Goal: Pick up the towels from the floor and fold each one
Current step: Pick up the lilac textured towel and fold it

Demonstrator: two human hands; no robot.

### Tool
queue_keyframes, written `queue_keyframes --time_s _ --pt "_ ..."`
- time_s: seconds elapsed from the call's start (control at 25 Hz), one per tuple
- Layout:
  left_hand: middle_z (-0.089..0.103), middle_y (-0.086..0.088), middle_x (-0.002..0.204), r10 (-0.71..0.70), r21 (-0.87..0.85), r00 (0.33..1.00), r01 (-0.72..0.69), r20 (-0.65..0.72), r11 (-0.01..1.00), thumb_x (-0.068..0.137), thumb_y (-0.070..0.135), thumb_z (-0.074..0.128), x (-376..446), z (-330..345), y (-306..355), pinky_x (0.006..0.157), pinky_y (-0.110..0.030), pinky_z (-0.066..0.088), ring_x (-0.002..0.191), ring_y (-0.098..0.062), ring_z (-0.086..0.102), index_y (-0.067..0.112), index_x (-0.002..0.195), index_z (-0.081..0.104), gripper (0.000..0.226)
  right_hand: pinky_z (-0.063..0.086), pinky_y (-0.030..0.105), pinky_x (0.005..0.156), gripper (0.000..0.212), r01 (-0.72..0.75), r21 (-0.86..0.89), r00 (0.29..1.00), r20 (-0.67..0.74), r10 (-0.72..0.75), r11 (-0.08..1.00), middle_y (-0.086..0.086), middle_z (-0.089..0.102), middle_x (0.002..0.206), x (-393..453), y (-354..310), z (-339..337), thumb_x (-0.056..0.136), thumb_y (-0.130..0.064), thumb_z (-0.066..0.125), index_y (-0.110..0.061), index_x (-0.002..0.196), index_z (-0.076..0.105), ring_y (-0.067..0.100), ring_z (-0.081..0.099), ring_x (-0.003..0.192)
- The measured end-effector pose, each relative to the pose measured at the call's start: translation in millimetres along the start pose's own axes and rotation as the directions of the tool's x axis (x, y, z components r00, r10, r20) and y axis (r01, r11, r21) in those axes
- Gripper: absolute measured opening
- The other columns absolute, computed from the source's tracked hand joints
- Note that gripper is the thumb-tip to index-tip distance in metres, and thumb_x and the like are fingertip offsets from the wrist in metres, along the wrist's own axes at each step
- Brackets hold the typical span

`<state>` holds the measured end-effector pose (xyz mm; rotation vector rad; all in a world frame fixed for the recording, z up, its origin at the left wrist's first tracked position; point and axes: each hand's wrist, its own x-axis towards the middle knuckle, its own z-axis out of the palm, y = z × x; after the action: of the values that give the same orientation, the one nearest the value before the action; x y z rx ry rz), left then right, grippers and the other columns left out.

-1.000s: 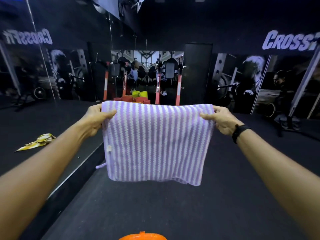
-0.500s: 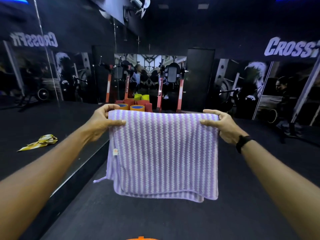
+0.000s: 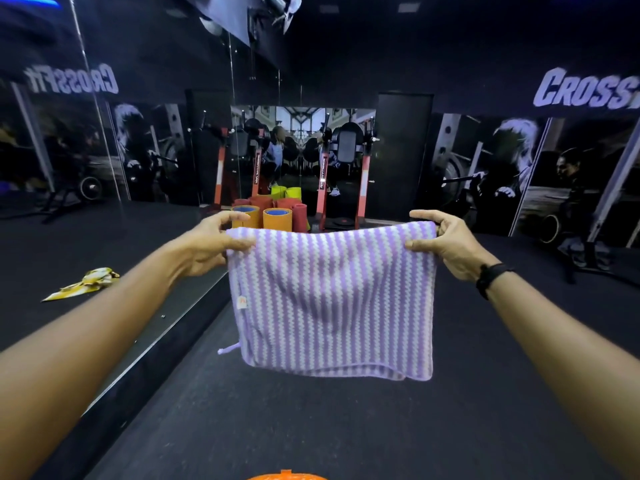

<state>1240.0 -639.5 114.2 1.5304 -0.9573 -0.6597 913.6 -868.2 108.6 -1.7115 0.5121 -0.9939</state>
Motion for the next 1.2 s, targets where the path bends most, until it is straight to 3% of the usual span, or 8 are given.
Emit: queue_keyframes --time_s 0.12,0.28,0.36,0.48,0.64,0.8,0.88,1.2 --pt "0.064 -0.006 0.1 0.051 0.338 0.996 -0.073 0.073 0.938 0.071 0.004 0.08 1.6 2.3 -8.1 0.079 -0.034 0.054 0.092 -0.02 0.062 0.014 0.102 0.066 0.035 0.057 0.024 0.072 0.087 0.046 -0.101 0.997 -0.058 -0.052 0.994 0.004 0.071 0.086 1.3 6.9 -5.2 0.024 -0.042 0.096 -0.01 0.101 0.068 0.008 0.067 0.072" --pt "0.068 -0.004 0.091 0.144 0.489 0.989 -0.122 -0.008 0.863 0.081 0.021 0.075 9.4 -8.8 -10.7 0.091 -0.046 0.049 0.089 -0.02 0.062 0.013 0.087 0.07 0.012 0.05 0.037 0.079 0.023 0.072 -0.279 0.995 -0.053 -0.09 0.957 0.007 0.068 0.084 5.0 9.6 -18.3 0.068 -0.007 0.083 -0.011 0.086 0.069 0.01 0.061 0.072" --pt "0.067 -0.002 0.086 0.227 0.576 0.974 -0.174 -0.021 0.799 0.083 0.025 0.073 13.2 -12.4 -8.2 0.087 -0.045 0.048 0.089 -0.019 0.06 0.012 0.082 0.068 0.014 0.049 0.036 0.076 0.01 0.089 -0.396 0.992 -0.044 -0.116 0.914 0.005 0.066 0.083 6.1 11.0 -20.1 0.079 -0.01 0.077 -0.008 0.084 0.069 0.012 0.059 0.075" --pt "0.069 -0.001 0.086 0.187 0.337 0.961 -0.248 0.204 0.908 0.08 0.034 0.074 -1.8 -17.3 1.1 0.076 -0.028 0.047 0.084 -0.012 0.065 0.009 0.089 0.066 0.028 0.05 0.024 0.072 0.018 0.128 -0.354 0.991 0.087 -0.103 0.927 0.002 0.065 0.084 -2.3 -0.1 -19.6 0.084 -0.015 0.07 -0.001 0.091 0.064 0.009 0.06 0.076" --pt "0.072 -0.007 0.1 0.125 0.046 0.92 -0.153 0.373 0.987 0.054 0.055 0.085 -5.9 -39.6 -3.0 0.076 -0.028 0.057 0.088 -0.018 0.069 0.02 0.1 0.072 0.06 0.055 0.021 0.065 0.011 -0.128 0.009 0.946 0.303 0.119 0.992 0.001 0.069 0.084 -10.9 -20.0 -24.8 0.082 -0.016 0.062 -0.01 0.091 0.061 0.01 0.067 0.074" --pt "0.073 -0.016 0.099 -0.021 0.214 0.991 -0.008 0.134 0.977 0.064 0.046 0.083 5.1 -26.1 -11.0 0.076 -0.033 0.056 0.084 -0.023 0.071 0.007 0.099 0.07 0.054 0.051 0.023 0.057 0.047 -0.175 -0.187 0.984 0.004 0.179 0.967 0.005 0.069 0.075 4.9 7.2 5.0 0.056 -0.034 0.09 -0.006 0.082 0.063 0.014 0.064 0.066" --pt "0.072 -0.019 0.092 -0.078 0.276 0.996 0.061 0.051 0.959 0.079 0.032 0.076 6.4 -7.8 -12.0 0.07 -0.03 0.053 0.075 -0.019 0.068 0.002 0.09 0.069 0.032 0.048 0.025 0.056 0.033 -0.173 -0.172 0.981 -0.115 0.155 0.97 0.01 0.064 0.072 7.6 20.2 24.7 0.066 -0.02 0.087 -0.003 0.077 0.06 0.019 0.06 0.065" --pt "0.061 0.001 0.064 -0.168 0.042 0.974 0.163 0.153 0.986 0.088 0.014 0.065 -3.0 60.1 15.5 0.066 -0.026 0.053 0.06 -0.009 0.058 0.015 0.071 0.052 0.022 0.042 0.026 0.056 0.022 -0.021 -0.179 0.996 -0.085 0.006 0.984 0.008 0.06 0.072 -2.2 -8.3 103.1 0.072 -0.013 0.082 -0.012 0.07 0.06 0.015 0.054 0.065"
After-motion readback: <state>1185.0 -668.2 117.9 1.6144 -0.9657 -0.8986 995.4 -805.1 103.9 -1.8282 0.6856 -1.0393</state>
